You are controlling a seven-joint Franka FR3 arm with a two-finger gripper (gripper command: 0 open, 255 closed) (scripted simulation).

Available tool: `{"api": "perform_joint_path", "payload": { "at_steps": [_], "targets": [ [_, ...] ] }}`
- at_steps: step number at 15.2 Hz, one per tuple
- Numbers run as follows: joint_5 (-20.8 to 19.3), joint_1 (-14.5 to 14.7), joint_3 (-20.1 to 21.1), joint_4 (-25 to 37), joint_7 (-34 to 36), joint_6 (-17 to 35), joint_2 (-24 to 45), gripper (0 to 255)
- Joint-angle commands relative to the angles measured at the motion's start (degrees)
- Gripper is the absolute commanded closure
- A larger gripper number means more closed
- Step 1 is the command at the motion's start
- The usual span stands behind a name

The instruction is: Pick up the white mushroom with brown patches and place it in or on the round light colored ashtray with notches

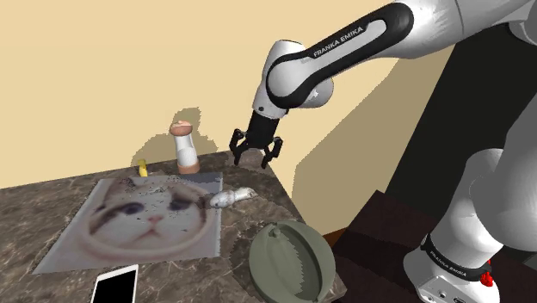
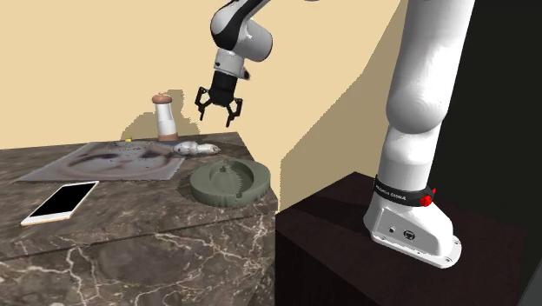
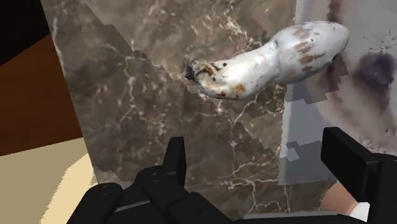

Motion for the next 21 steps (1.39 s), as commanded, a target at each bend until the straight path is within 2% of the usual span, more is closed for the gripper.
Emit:
{"api": "perform_joint_path", "payload": {
  "at_steps": [1,3,5,6,14,21],
  "targets": [
    [-10.03,2.28,2.33,-0.72,35.18,2.78,0.23,0],
    [-20.22,5.04,3.49,3.61,65.61,-0.45,4.00,0],
    [-26.56,8.42,3.21,11.84,91.85,-7.72,10.38,0],
    [-27.23,9.67,2.48,14.13,97.04,-9.70,12.09,0],
    [-27.96,10.13,1.79,12.30,97.52,-4.65,15.34,0],
    [-27.96,10.13,1.79,12.31,97.52,-4.67,15.33,0]
  ]
}}
